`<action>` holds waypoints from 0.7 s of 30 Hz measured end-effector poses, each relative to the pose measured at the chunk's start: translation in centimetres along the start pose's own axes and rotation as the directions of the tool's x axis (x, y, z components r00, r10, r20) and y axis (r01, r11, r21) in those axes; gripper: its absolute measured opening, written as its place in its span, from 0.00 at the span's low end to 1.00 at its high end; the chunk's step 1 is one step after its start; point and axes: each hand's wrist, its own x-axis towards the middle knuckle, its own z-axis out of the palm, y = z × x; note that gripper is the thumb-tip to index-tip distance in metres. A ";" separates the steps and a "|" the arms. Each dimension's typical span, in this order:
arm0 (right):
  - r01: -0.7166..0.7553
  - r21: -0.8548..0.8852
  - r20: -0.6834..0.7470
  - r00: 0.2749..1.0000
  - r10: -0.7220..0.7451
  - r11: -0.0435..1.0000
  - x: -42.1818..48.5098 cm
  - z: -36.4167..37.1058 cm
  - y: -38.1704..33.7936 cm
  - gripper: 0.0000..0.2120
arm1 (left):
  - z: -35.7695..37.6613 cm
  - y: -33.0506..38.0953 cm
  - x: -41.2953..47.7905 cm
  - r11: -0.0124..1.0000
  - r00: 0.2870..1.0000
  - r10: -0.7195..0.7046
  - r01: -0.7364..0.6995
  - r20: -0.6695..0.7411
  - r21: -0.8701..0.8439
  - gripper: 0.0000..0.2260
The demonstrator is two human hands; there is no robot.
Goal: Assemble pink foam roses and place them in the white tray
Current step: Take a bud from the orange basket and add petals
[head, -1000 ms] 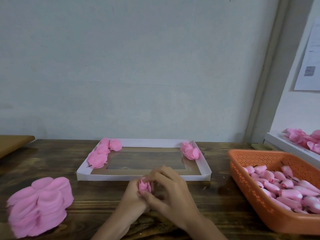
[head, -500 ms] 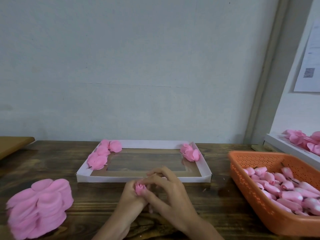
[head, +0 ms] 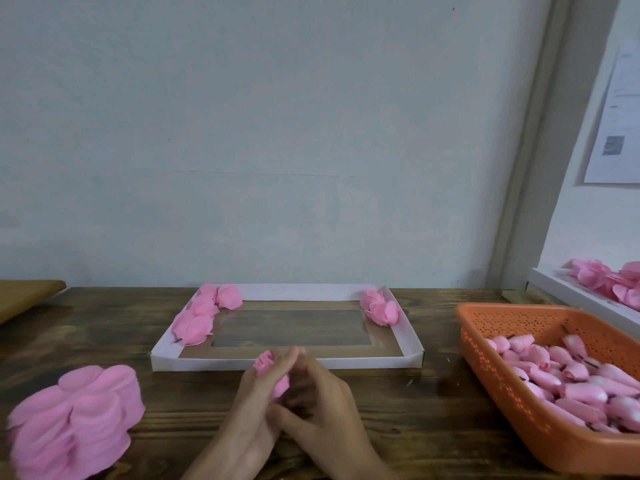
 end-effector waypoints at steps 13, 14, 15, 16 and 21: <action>-0.527 0.657 0.347 0.846 0.403 0.539 1.0 0.2 -2.6 0.15 | 0.3 1.0 -1.3 0.950 0.991 0.045 -0.083 0.129 0.301 0.21; -0.559 0.666 0.383 0.825 0.416 0.495 1.0 0.2 -2.6 0.13 | 0.3 1.1 -1.2 0.946 0.990 0.052 -0.091 0.132 0.310 0.21; -0.578 0.674 0.410 0.811 0.418 0.460 0.9 0.3 -2.7 0.11 | 0.4 1.2 -1.1 0.945 0.990 0.063 -0.100 0.127 0.312 0.22; -0.588 0.684 0.424 0.802 0.421 0.432 0.8 0.4 -2.8 0.09 | 0.4 1.3 -1.0 0.945 0.991 0.072 -0.103 0.109 0.309 0.22; -0.496 0.732 0.325 0.857 0.400 0.467 0.2 1.6 -2.6 0.16 | 0.6 1.1 -1.1 0.956 0.999 0.049 -0.044 -0.011 0.291 0.18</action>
